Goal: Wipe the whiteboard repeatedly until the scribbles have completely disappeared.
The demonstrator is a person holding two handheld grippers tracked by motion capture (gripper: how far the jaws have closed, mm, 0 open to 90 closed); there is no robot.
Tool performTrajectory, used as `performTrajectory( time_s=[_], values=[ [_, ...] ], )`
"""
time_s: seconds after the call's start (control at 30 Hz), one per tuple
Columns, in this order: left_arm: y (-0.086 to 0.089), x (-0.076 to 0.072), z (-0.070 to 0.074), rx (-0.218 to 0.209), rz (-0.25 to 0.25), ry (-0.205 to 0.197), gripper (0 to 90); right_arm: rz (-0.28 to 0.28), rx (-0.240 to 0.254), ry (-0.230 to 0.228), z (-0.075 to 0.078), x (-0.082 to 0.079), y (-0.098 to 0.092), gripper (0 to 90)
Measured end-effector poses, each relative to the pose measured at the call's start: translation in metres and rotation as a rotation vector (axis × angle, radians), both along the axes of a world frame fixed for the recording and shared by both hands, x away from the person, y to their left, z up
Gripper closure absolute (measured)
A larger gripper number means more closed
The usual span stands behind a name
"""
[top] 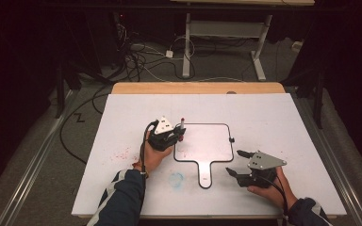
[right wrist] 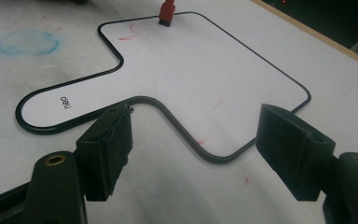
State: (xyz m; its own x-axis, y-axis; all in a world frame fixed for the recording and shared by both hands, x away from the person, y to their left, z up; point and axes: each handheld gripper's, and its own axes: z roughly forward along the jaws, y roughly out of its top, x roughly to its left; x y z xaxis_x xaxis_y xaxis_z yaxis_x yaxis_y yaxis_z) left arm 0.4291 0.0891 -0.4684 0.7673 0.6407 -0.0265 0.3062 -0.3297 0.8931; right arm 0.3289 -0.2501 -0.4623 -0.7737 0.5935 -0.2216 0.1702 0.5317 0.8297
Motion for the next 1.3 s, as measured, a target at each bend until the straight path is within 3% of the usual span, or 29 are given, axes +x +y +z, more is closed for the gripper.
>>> performTrajectory(
  time_s=[0.2,0.3,0.5,0.63,0.77,0.93,1.0,1.1,1.3],
  values=[
    [-0.005,-0.02,-0.001,-0.023,-0.092,0.031,79.0,0.001,0.002,0.001,0.001,-0.001,0.0,27.8],
    [-0.006,-0.033,0.002,0.006,-0.132,0.025,79.0,0.001,0.0,-0.005,0.002,-0.001,-0.001,27.8],
    [-0.003,-0.05,0.003,0.038,-0.163,0.01,79.0,0.001,0.003,-0.003,0.002,-0.002,0.0,27.8],
    [-0.002,-0.045,0.003,0.059,-0.146,-0.018,79.0,0.003,-0.003,-0.004,0.002,-0.002,0.001,27.8],
    [0.002,-0.029,0.004,0.084,-0.089,-0.042,79.0,0.007,-0.004,-0.004,0.002,-0.002,0.002,27.8],
    [0.012,-0.009,0.002,0.057,-0.015,-0.023,79.0,0.01,-0.006,-0.004,0.001,-0.002,0.002,27.9],
    [0.013,-0.007,0.001,0.04,-0.016,-0.015,79.1,0.011,-0.003,-0.004,0.001,-0.001,0.001,27.9],
    [0.01,-0.011,0.002,0.046,-0.038,-0.007,79.1,0.008,-0.001,-0.002,0.001,-0.002,0.0,27.8],
    [0.009,-0.034,0.005,0.078,-0.114,-0.002,79.1,0.01,-0.001,-0.007,0.002,-0.002,0.0,27.9]
  ],
)
